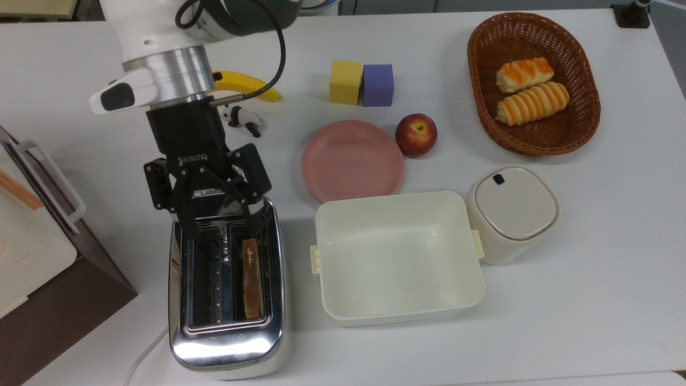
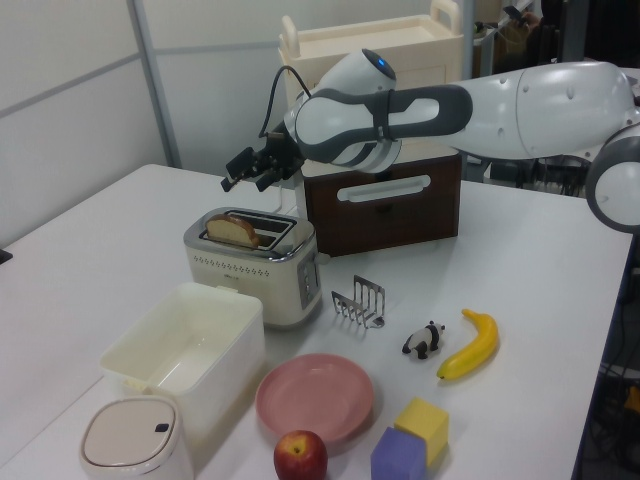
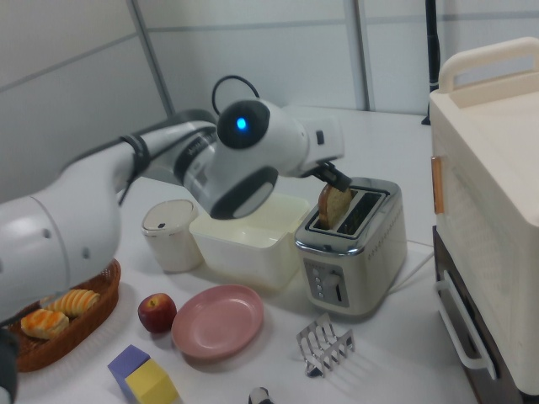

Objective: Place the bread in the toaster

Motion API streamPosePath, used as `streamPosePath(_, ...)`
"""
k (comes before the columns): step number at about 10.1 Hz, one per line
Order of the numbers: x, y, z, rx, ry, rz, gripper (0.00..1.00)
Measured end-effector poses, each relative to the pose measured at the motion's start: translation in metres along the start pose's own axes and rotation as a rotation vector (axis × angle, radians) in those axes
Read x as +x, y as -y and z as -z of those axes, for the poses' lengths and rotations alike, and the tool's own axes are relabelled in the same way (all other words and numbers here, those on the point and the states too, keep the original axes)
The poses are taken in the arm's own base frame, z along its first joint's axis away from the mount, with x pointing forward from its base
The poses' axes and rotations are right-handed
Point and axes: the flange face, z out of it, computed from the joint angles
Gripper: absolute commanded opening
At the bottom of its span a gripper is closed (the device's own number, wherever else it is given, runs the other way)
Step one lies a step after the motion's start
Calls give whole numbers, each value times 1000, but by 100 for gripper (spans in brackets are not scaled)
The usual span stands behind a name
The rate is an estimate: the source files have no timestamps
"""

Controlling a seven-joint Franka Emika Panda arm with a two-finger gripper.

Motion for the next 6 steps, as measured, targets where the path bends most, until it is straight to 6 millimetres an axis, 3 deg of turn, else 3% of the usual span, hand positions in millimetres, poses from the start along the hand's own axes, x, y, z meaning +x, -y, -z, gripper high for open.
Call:
streamPosePath(1, 2, 11, 16, 4, 57, 30, 100)
streamPosePath(2, 7, 22, 57, -5, 179, 71, 100)
streamPosePath(4, 3, 50, 187, -185, 455, 241, 100)
streamPosePath(5, -12, 71, 234, -302, 568, 314, 100)
streamPosePath(6, -26, 87, 248, -380, 637, 366, 100)
